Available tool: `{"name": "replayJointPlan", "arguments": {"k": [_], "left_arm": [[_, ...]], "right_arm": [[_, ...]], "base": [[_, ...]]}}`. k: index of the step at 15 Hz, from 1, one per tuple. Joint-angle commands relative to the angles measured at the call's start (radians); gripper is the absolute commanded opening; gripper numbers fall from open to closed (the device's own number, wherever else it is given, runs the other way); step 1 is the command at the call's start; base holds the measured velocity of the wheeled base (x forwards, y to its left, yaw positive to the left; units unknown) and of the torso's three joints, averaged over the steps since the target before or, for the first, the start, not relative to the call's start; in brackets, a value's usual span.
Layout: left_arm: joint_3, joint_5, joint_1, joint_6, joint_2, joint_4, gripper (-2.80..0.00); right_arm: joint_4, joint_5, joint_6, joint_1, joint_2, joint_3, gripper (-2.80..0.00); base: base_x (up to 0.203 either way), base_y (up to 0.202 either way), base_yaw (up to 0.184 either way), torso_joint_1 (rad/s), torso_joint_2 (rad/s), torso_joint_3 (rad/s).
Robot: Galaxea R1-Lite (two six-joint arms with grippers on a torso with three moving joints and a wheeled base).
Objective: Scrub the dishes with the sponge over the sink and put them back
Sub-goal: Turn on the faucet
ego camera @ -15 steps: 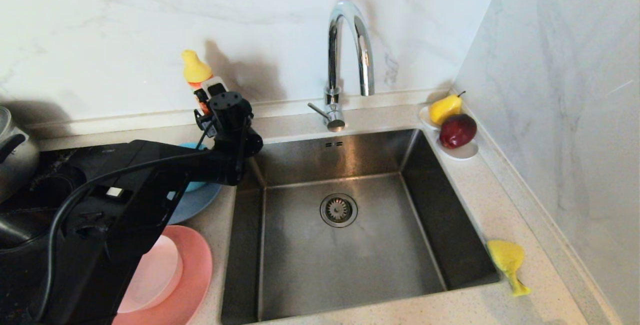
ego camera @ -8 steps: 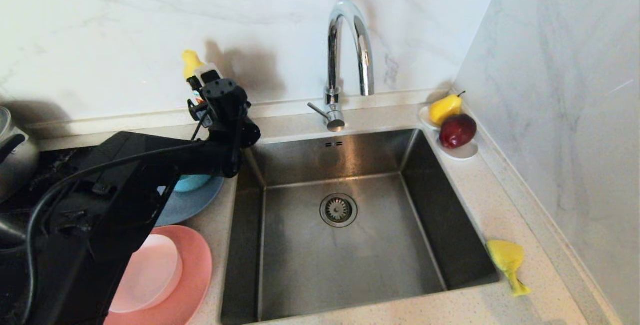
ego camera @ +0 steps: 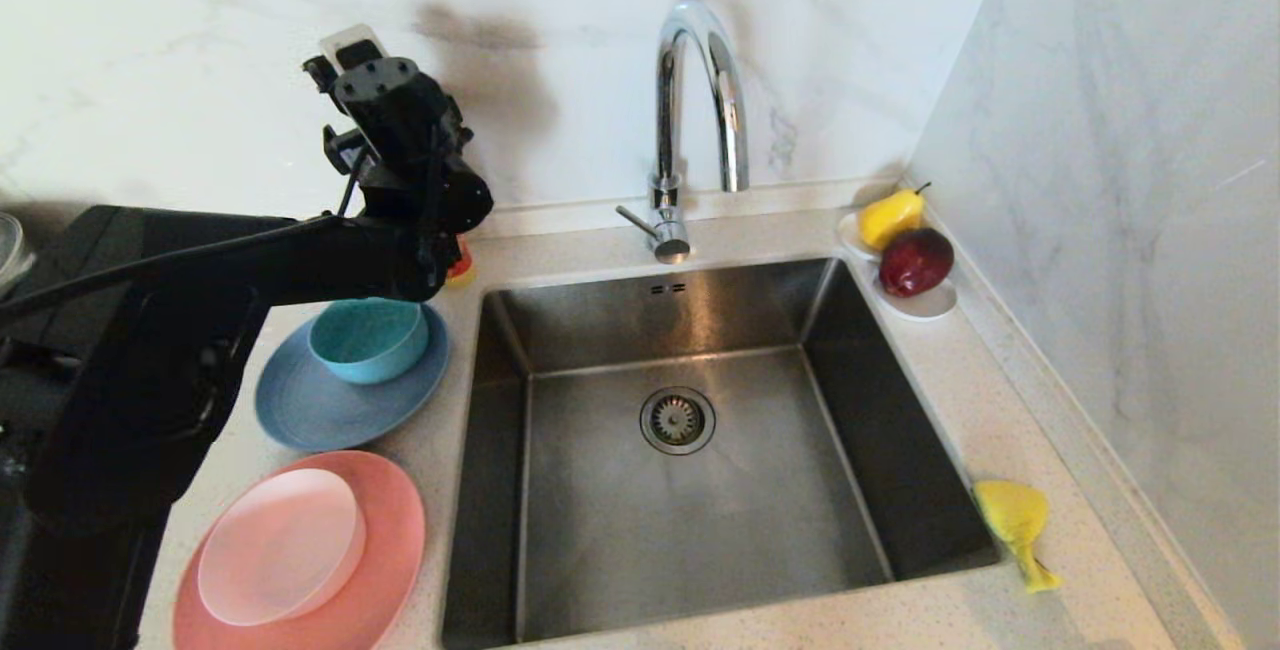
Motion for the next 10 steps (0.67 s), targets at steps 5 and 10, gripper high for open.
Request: {"name": "replayJointPlan", "arguments": {"k": [5, 10], "left_arm": [[0.022, 0.004, -0.007, 0.013, -0.127, 0.006, 0.00], [0.056, 0.003, -0.010, 0.018, -0.256, 0.058, -2.80]], "right_arm": [[0.000, 0.000, 0.000, 0.000, 0.001, 0.000, -2.80], [0.000, 0.000, 0.000, 0.000, 0.001, 0.000, -2.80]], "base": [[0.000, 0.000, 0.000, 0.000, 0.00, 0.000], [0.000, 0.000, 0.000, 0.000, 0.00, 0.000]]}}
